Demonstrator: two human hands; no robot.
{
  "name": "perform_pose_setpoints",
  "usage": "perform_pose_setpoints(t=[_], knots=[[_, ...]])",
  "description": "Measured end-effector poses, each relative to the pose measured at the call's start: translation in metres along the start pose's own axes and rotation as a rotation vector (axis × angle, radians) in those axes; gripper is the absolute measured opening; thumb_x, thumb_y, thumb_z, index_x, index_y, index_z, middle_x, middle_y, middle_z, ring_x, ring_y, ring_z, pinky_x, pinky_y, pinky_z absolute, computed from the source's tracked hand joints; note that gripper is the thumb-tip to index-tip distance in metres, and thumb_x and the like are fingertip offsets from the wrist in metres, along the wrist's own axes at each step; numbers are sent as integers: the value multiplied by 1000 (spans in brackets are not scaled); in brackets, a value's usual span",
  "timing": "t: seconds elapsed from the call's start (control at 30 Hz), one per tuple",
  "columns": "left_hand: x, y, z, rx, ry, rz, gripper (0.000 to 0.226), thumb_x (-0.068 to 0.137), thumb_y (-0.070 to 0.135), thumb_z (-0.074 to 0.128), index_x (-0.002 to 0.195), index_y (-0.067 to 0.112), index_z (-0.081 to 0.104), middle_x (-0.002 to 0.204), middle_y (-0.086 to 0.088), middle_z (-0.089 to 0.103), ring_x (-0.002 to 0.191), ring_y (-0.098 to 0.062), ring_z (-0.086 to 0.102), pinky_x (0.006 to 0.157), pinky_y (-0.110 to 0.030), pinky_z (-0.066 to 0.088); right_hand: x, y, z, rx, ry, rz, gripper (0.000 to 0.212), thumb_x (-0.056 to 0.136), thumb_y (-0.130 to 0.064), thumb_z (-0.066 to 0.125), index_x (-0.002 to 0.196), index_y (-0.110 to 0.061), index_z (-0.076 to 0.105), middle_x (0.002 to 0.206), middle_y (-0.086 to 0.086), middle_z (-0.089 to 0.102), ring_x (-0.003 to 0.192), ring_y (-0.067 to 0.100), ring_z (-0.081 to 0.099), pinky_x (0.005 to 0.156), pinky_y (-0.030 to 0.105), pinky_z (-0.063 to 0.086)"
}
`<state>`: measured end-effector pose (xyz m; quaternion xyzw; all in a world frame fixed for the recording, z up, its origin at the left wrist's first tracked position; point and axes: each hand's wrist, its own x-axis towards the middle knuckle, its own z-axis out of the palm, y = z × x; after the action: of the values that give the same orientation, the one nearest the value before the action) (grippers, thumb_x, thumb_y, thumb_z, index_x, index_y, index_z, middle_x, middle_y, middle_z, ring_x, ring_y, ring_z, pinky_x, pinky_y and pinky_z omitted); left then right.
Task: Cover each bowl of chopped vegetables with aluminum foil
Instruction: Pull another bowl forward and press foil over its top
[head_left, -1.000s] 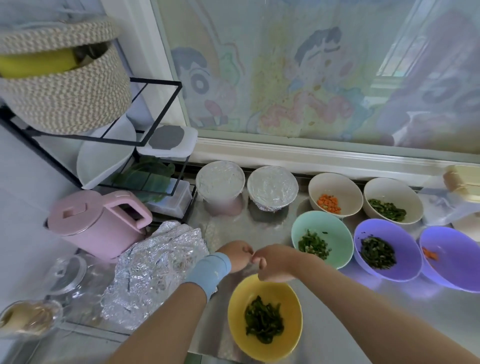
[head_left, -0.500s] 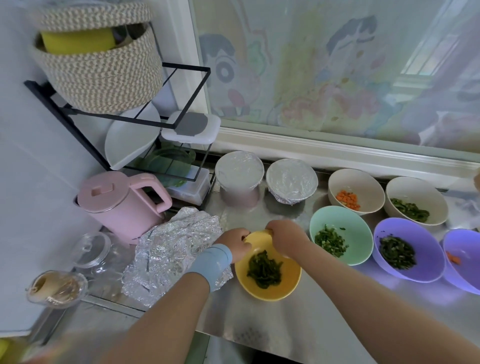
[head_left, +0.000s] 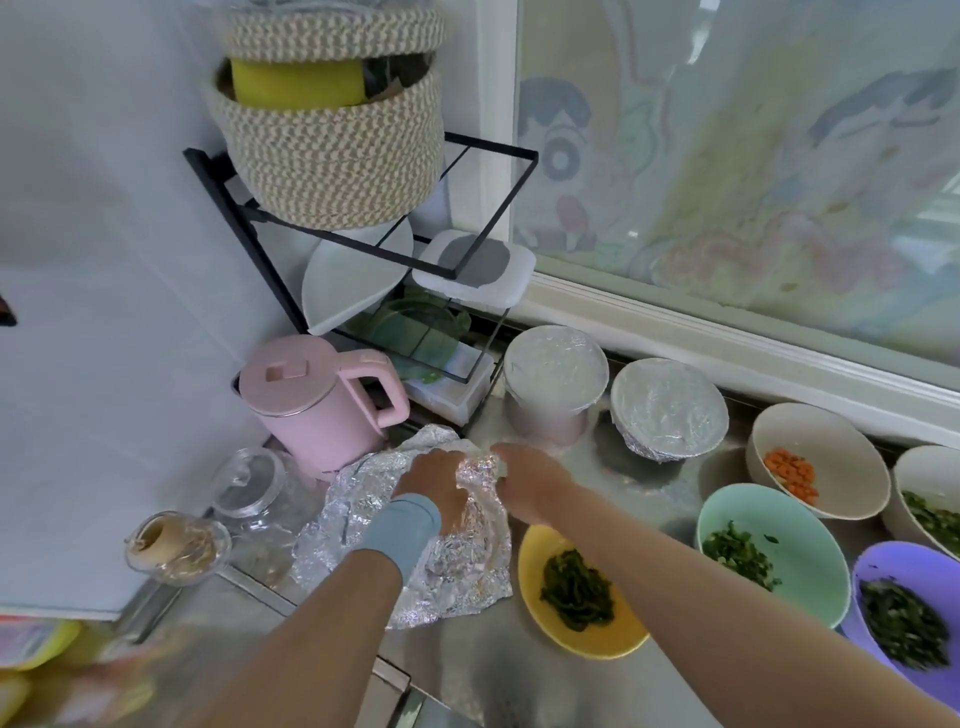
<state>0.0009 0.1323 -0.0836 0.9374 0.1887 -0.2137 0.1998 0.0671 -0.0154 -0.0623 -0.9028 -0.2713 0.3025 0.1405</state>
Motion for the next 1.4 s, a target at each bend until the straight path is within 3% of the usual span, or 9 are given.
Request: perform_pose_setpoints(t=[0.23,0.33,0.5,0.7,0.87,1.03,1.23,1.3,1.4], knots=[[-14,-72,14,125,-127,-76,95,86,34,70,156,30,5,163,2,7,150,-25,9,118,-49,26,38,-23,29,-127,-50,3,77,86,-24,61,150,-22,19,132,11,47,117,34,52,98,45,43],[-22,-82,20,110,-41,-91,98,84,36,73,155,30,7,162,2,14,148,-25,16,115,-48,32,43,-30,41,19,91,51,56,83,-17,59,135,-21,37,112,6,61,103,29,61,90,42,48],[-32,-81,16,78,47,-86,92,86,26,71,154,27,10,157,-1,24,144,-25,24,113,-44,35,38,-38,47,89,204,66,25,84,-21,58,107,-31,63,102,-6,68,95,18,63,87,36,50],[-45,-77,0,22,101,-78,82,92,28,64,155,25,12,158,-1,28,143,-25,29,116,-42,30,23,-42,40,85,308,35,26,88,-20,54,104,-28,73,96,-8,72,84,13,64,72,30,55],[-58,-70,-7,-14,198,-18,77,95,30,59,156,24,12,160,0,24,146,-23,25,119,-38,22,1,-49,29,95,419,-18,14,90,-26,60,98,-27,71,101,-8,69,87,13,65,83,33,51],[-77,-59,-27,-148,365,2,62,99,38,49,153,22,22,149,-4,43,138,-26,37,117,-42,26,-24,-58,11,536,403,-36,5,95,-21,53,97,-21,57,79,-4,62,70,16,60,59,33,49],[-94,-40,-57,-229,312,46,38,102,34,40,137,20,48,130,-4,59,111,-22,55,96,-36,44,-63,-43,-27,876,502,40,18,98,-26,57,112,-16,57,93,4,67,63,14,57,52,24,46],[-94,-24,-61,-260,270,83,34,103,34,39,132,21,51,123,-4,62,100,-20,58,89,-36,46,-80,-24,-35,766,420,65,17,96,-35,59,104,-21,56,86,-2,64,66,13,58,54,19,46],[-88,7,-53,-305,211,149,36,101,32,43,135,25,50,130,-2,59,111,-23,58,93,-35,45,-107,15,-38,652,382,179,14,94,-34,62,92,-20,58,75,-4,60,67,11,57,60,21,43]])
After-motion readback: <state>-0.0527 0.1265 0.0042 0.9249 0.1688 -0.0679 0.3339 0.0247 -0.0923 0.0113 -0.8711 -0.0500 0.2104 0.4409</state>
